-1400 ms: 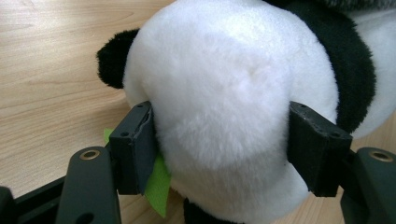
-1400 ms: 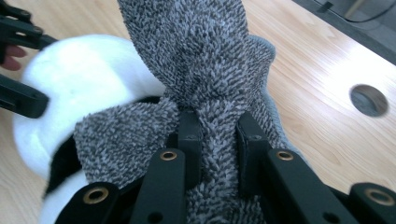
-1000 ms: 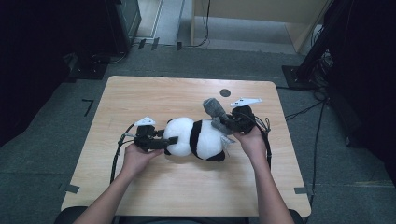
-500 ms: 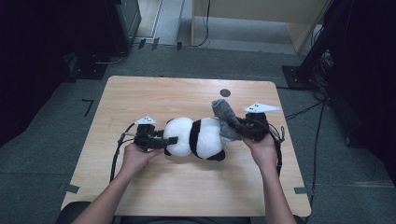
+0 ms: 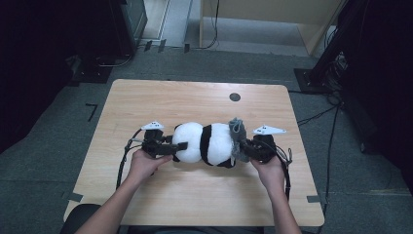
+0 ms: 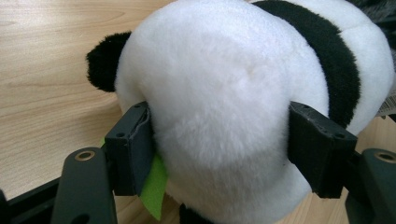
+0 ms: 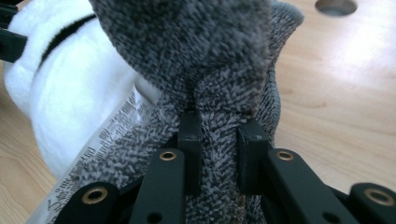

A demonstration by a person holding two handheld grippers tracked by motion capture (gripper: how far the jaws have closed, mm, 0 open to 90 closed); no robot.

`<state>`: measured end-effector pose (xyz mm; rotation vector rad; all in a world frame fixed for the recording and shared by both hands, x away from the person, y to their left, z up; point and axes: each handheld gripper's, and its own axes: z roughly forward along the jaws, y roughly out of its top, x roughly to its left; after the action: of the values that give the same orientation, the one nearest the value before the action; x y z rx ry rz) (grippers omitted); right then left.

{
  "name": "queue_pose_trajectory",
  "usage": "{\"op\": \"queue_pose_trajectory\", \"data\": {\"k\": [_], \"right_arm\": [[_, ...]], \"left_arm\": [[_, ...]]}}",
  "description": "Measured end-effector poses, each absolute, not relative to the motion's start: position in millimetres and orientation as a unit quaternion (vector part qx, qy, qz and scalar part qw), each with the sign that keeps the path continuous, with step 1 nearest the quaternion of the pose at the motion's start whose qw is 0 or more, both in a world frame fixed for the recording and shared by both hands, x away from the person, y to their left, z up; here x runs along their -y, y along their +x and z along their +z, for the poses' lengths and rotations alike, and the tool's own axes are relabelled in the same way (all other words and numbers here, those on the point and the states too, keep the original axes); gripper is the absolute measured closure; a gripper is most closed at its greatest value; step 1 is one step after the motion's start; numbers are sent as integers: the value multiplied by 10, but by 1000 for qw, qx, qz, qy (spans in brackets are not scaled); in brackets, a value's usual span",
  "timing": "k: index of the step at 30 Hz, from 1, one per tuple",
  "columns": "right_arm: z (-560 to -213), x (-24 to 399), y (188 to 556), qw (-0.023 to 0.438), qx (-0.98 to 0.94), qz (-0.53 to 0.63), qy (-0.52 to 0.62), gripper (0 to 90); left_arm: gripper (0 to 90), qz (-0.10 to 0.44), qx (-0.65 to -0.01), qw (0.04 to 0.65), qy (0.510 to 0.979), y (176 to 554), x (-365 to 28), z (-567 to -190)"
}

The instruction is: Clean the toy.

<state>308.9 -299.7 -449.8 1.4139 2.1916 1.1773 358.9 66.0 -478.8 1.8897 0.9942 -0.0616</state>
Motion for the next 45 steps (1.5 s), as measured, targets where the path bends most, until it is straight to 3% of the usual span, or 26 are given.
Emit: {"op": "queue_pose_trajectory", "data": {"k": [19,33,45], "right_arm": [[-4918,2954,3307,76,-778,361,508,766],[-4335,3354,3106,150,-730,418,519,764],[-3848,2996,2900,167,-753,454,447,771]], "left_arm": [[283,-28,-407,485,773,3604,-687,-4804],[256,-21,-406,487,773,3610,-682,-4789],[237,-17,-403,486,775,3613,-679,-4797]]}}
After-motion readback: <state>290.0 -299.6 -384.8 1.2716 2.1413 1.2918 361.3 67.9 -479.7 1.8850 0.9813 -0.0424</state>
